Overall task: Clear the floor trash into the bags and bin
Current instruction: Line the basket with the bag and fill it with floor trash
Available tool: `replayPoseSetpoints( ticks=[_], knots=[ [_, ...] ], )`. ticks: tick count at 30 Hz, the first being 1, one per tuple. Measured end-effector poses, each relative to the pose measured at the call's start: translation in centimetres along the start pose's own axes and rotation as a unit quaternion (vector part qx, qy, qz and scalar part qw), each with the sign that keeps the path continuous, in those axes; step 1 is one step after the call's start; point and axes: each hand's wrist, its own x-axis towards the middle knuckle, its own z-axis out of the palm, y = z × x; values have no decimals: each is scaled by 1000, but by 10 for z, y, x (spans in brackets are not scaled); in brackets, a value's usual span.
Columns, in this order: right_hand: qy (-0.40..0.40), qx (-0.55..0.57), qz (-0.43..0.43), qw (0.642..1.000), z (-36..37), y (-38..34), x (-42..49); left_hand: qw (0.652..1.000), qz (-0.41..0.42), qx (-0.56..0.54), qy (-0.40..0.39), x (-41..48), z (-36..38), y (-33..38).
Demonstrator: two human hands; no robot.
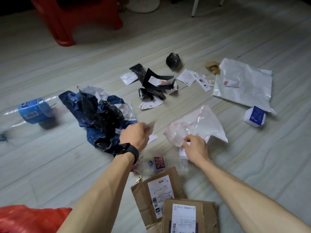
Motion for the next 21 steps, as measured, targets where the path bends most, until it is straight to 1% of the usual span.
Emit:
replayPoseSetpoints(
  ticks=[2, 4, 6, 8, 10, 12, 15, 16, 18, 20, 21],
  knots=[
    [47, 72, -28, 996, -12, -23, -5, 997, -27, -74, 23, -8, -30, -3],
    [82, 132, -69, 985, -24, -56, -15, 989, -26, -131, 57, -18, -60, -10],
    [101, 168, -121, 973, -31, -94, -29, 979, -21, -171, 105, -32, -90, -22],
    [112, 197, -167, 960, -35, -133, -48, 968, -24, -189, 163, -48, -118, -38],
    [108, 218, -207, 948, -36, -169, -72, 958, -34, -185, 215, -70, -146, -58],
    [85, 225, -253, 937, -37, -206, -105, 946, -50, -174, 268, -101, -176, -84],
    [46, 217, -334, 916, -39, -261, -161, 932, -90, -144, 320, -168, -217, -135],
    [35, 212, -361, 907, -39, -276, -181, 931, -108, -117, 329, -193, -226, -153],
    [22, 178, -435, 882, -38, -302, -227, 930, -157, -75, 322, -249, -242, -189],
    [-4, 96, -497, 863, -31, -317, -266, 941, -204, -76, 259, -297, -248, -216],
    [-24, 39, -518, 854, -25, -323, -283, 949, -226, -85, 201, -319, -249, -226]
  ],
)
